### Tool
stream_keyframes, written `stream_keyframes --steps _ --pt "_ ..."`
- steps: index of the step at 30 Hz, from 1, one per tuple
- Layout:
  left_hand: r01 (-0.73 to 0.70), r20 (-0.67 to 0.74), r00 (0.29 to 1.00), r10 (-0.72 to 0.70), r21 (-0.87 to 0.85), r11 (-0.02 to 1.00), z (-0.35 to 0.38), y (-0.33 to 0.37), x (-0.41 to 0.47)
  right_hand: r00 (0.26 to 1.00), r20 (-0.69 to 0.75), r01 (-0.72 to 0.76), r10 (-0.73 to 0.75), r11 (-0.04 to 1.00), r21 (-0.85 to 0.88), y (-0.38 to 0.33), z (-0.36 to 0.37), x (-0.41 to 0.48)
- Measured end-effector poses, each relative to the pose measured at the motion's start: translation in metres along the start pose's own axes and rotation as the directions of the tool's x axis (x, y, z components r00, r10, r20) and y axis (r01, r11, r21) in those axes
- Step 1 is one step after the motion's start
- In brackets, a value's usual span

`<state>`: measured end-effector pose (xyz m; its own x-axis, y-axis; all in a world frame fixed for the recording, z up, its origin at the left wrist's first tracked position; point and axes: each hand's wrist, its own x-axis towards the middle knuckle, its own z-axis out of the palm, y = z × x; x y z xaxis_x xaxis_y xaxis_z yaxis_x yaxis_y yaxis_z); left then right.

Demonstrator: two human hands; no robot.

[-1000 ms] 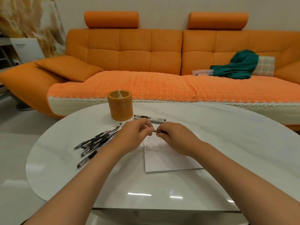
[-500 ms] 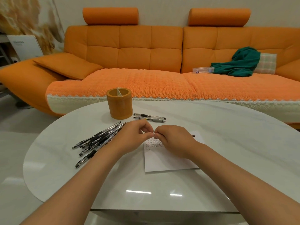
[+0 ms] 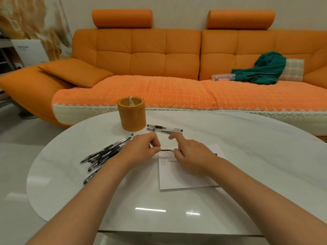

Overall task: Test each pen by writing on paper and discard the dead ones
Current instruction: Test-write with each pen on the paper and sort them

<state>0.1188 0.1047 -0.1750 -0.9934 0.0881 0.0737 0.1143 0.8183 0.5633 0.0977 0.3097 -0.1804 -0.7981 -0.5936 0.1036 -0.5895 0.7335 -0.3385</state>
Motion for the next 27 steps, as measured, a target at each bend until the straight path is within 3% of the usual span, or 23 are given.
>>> stream_keyframes --steps 3,7,12,15,18,22,27 --pt "0.02 0.012 1.0 -0.021 0.124 0.992 0.001 -0.004 0.002 1.0 0.005 -0.014 0.013 0.992 0.129 0.003 -0.005 -0.001" --pt "-0.028 0.032 0.999 0.023 0.141 0.99 0.005 -0.006 0.001 0.995 -0.066 -0.052 0.08 0.934 0.354 0.004 -0.01 0.005" --pt "-0.067 0.077 0.995 0.058 0.122 0.99 0.01 -0.004 0.001 0.983 0.07 -0.167 0.169 0.666 0.727 -0.005 -0.014 0.008" --pt "-0.062 0.09 0.995 0.052 0.117 0.991 0.012 -0.005 0.002 0.985 0.117 -0.171 0.129 0.591 0.788 -0.004 -0.006 0.004" --pt "-0.078 0.093 0.993 0.068 0.106 0.991 0.013 -0.007 0.004 0.997 0.052 -0.08 0.065 0.576 0.814 -0.007 0.002 0.0" --pt "-0.077 0.103 0.992 0.068 0.079 0.994 0.015 -0.011 0.006 0.982 0.095 -0.16 0.165 0.438 0.885 -0.01 0.007 0.001" --pt "-0.076 0.113 0.991 0.069 0.063 0.995 0.016 -0.016 0.009 0.984 0.085 -0.159 0.154 0.568 0.808 -0.01 0.007 -0.004"
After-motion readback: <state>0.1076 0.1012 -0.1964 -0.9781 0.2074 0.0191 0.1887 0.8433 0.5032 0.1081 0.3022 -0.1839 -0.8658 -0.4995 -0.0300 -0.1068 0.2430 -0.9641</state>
